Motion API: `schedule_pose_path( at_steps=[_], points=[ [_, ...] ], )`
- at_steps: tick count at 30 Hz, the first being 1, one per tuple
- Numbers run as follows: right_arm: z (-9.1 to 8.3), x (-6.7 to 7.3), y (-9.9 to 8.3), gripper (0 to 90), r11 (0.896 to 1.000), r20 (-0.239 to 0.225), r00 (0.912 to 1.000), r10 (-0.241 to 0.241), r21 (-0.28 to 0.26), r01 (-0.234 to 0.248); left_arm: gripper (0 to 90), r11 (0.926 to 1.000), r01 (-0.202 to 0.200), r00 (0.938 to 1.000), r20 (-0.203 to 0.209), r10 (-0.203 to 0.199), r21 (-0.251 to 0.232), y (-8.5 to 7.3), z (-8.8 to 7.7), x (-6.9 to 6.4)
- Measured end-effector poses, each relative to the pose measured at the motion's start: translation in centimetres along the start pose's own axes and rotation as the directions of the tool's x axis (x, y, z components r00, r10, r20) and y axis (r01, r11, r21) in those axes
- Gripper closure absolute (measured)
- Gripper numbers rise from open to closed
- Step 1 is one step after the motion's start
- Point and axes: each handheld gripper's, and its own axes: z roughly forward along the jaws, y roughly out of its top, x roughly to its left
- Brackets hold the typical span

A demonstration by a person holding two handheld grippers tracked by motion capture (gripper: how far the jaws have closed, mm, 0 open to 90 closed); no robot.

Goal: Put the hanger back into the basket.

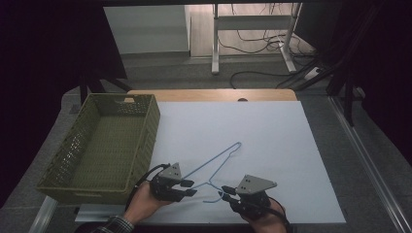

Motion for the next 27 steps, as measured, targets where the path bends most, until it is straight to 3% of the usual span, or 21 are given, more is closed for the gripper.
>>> schedule_pose_path(
  at_steps=[4,8,16,24,27],
  points=[
    [0.0,0.0,0.3,76.1,1.0,-0.002,1.0,0.003,-0.008,-0.003,69.5,0.9996,-0.019,0.9993,-0.031,0.019,0.019,0.4,0.4,-0.5],
    [0.0,0.0,0.4,76.0,1.0,-0.002,1.0,0.004,-0.01,-0.004,83.2,0.998,-0.033,0.9983,-0.045,0.036,0.054,0.5,0.4,-0.4],
    [0.0,-0.2,0.4,69.0,1.0,0.005,0.9999,0.015,-0.006,-0.015,86.6,0.9996,0.02,0.9994,-0.026,-0.02,-0.019,0.5,-0.4,0.1],
    [-0.1,-0.8,0.9,64.2,0.999,0.013,0.9992,0.037,-0.027,-0.037,86.9,0.9916,0.06,0.9971,-0.04,-0.065,-0.115,0.6,-1.9,0.6],
    [-0.1,-1.1,1.6,63.7,0.998,0.015,0.9991,0.04,-0.047,-0.039,87.1,0.9859,0.083,0.996,-0.02,-0.087,-0.145,0.6,-2.3,0.7]
  ],
)
